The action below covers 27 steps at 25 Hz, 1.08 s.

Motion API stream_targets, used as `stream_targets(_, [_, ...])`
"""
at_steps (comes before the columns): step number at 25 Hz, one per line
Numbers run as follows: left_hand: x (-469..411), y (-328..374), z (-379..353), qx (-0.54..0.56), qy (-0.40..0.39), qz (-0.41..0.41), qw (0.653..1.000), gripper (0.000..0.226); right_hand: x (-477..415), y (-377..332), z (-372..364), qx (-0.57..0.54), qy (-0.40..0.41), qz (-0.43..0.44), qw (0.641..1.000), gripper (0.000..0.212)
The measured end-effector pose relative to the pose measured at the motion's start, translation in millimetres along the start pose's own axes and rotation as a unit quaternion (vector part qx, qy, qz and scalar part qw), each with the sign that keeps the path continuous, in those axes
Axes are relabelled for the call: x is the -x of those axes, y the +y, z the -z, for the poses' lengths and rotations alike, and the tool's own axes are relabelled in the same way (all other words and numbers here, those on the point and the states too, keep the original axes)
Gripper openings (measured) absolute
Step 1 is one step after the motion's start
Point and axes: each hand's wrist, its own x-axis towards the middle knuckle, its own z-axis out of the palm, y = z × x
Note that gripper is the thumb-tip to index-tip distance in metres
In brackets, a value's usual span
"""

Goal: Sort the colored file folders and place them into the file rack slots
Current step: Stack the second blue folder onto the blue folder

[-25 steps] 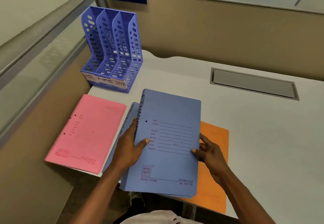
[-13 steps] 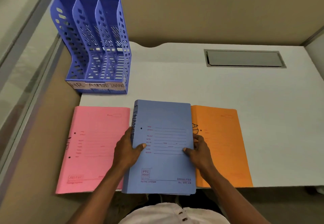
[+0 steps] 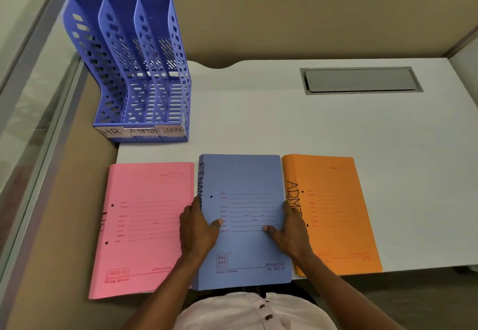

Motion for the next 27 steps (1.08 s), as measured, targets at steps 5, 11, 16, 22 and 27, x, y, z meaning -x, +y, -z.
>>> stream_targets(5, [-6.0, -2.1, 1.5, -0.021, -0.022, 0.001, 1.000, 0.076, 4.2, 1.3, -13.3, -0.009, 0.040, -0.002, 0.999, 0.103])
stream_targets(11, [-4.9, 1.9, -4.0, -0.093, -0.030, -0.003, 0.995, 0.081, 8.0, 1.5, -21.0, 0.043, 0.034, 0.014, 0.998, 0.086])
stream_targets(16, [0.9, -2.9, -2.6, -0.139, -0.029, -0.008, 0.990, 0.084, 20.4, 10.2, -35.8, 0.070, 0.049, 0.058, 0.995, 0.059])
stream_targets(22, [15.5, -17.5, 5.0, -0.110, -0.022, -0.008, 0.994, 0.063, 33.5, 9.1, -44.4, 0.091, 0.047, 0.120, 0.988, 0.047])
stream_targets(27, [32.7, -39.2, 18.7, -0.070, -0.007, 0.013, 0.997, 0.042, 43.4, -2.8, -44.9, 0.067, 0.025, 0.155, 0.985, 0.042])
